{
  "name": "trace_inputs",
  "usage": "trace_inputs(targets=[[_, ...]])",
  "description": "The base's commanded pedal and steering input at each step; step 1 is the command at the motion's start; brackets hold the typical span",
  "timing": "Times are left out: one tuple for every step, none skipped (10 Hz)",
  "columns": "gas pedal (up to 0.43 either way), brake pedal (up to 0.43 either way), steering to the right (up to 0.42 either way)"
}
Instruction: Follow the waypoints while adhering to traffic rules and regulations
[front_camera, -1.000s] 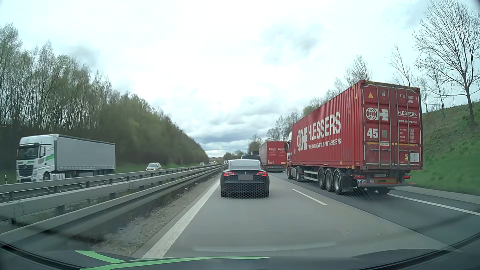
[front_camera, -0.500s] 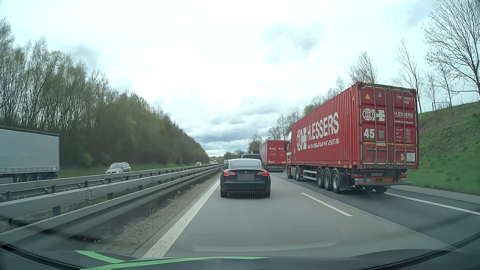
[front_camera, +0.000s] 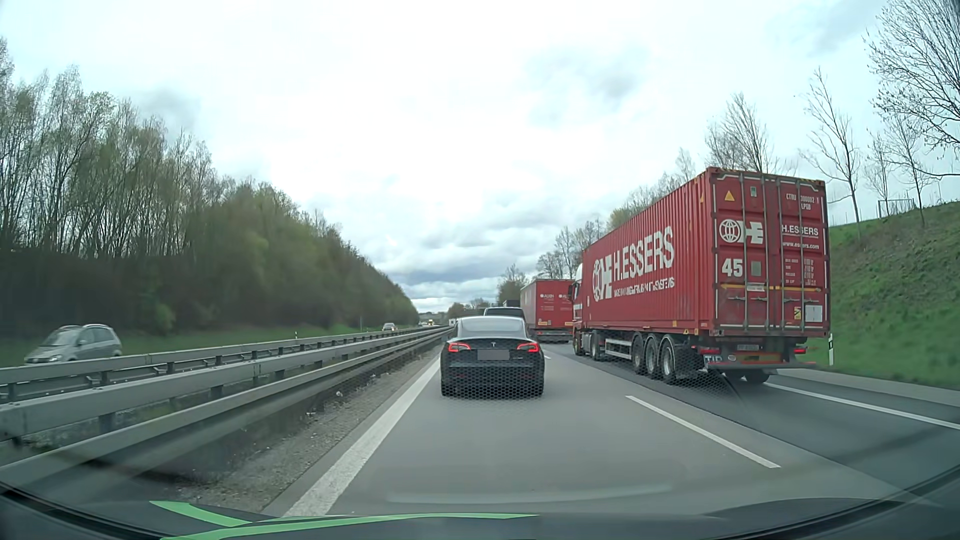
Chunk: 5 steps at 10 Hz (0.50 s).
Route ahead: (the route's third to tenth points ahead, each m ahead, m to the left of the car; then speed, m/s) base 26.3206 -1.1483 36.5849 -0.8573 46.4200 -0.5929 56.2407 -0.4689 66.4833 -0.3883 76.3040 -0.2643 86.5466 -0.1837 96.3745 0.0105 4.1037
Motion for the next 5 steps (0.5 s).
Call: trace_inputs(targets=[[0.0,0.0,-0.005],[0.0,0.0,-0.005],[0.0,0.0,-0.004],[0.0,0.0,-0.004],[0.0,0.0,-0.003]])
